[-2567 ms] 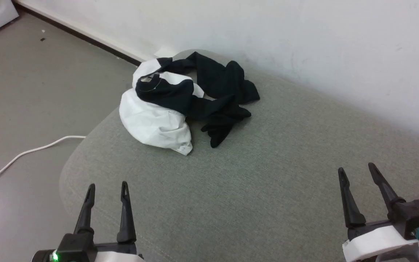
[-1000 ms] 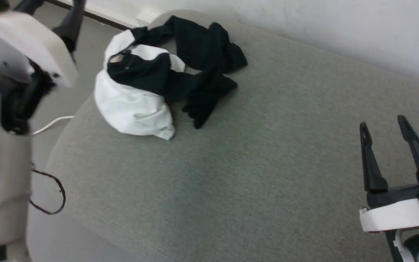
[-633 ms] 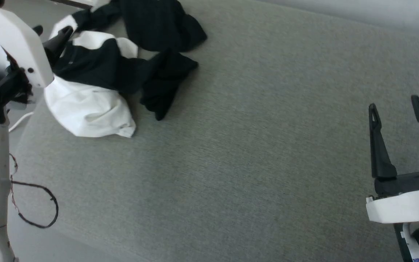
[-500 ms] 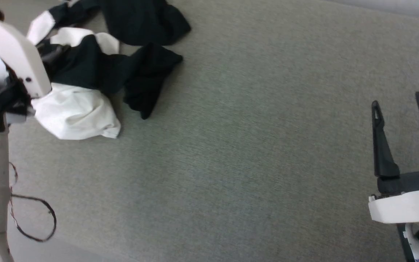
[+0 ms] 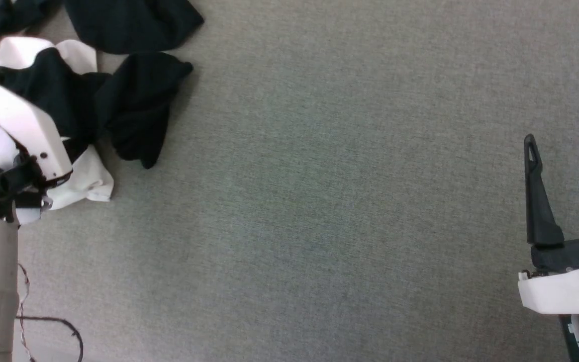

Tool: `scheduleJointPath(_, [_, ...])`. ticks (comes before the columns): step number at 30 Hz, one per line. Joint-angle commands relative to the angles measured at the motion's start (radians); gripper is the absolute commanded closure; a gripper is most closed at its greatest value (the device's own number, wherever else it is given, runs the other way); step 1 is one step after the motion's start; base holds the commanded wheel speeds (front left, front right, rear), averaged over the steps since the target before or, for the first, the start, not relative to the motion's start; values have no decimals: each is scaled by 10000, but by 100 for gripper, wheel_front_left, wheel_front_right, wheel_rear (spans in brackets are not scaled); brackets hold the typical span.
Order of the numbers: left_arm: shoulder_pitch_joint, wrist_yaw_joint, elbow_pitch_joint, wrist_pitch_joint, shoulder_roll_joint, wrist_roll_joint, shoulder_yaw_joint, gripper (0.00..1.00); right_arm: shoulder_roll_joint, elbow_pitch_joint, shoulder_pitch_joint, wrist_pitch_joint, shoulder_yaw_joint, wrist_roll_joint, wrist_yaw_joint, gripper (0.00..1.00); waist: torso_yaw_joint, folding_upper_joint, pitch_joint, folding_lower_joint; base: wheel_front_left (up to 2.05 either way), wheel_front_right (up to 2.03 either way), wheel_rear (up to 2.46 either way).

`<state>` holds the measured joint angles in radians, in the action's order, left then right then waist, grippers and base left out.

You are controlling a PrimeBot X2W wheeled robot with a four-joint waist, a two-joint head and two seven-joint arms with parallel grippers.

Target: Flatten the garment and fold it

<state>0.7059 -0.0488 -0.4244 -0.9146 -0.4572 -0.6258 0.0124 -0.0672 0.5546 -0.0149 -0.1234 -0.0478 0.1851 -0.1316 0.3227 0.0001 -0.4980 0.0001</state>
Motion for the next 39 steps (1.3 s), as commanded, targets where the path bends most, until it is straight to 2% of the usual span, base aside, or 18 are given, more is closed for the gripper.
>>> scheduleJointPath(1, [-161, -79, -49, 34, -28, 23, -11, 0, -55, 69, 28, -32, 2, -19, 9, 0, -50, -1, -36, -1, 0, 0, 0])
scheduleJointPath(5, [-460, -210, -134, 159, -141, 229, 69, 0, -110, 125, 79, -108, -36, -65, 9, 0, -139, -1, 22, -1, 0, 0, 0])
scheduleJointPath(6, [-534, -210, -140, 253, -245, 378, 136, 4, -124, 152, 83, -129, -42, -74, 9, 0, -160, -1, 17, -1, 0, 0, 0])
scheduleJointPath(7, [-592, -212, -151, 383, -336, 513, 185, 28, -136, 180, 80, -150, -54, -83, 9, 0, -172, -1, 9, -1, 0, 0, 0])
scheduleJointPath(9, [-645, -197, -226, 704, -402, 634, 193, 100, -151, 208, 65, -182, -80, -97, 9, 0, -181, -1, 36, -1, 0, 0, 0])
scheduleJointPath(20, [-147, 181, -358, 2286, -604, 650, -75, 100, -109, -113, -98, 1, -155, -312, 9, 0, -97, -1, 770, -1, 0, 0, 0])
scheduleJointPath(32, [1671, 610, 1029, 2657, -595, 199, -206, 100, 160, -1427, 44, 1085, -353, -1071, 9, 0, -283, -1, 2661, -1, 0, 0, 0])
scheduleJointPath(36, [2548, 664, 1701, 2657, -437, 102, -94, 100, 166, -1835, 281, 1455, -608, -1711, 9, 0, -521, -1, 3325, -1, 0, 0, 0])
scheduleJointPath(39, [3343, 537, 2175, 2732, -126, 28, -9, 100, 167, -2105, 525, 1701, -810, -2029, 9, 0, -719, -1, 3757, -1, 0, 0, 0])
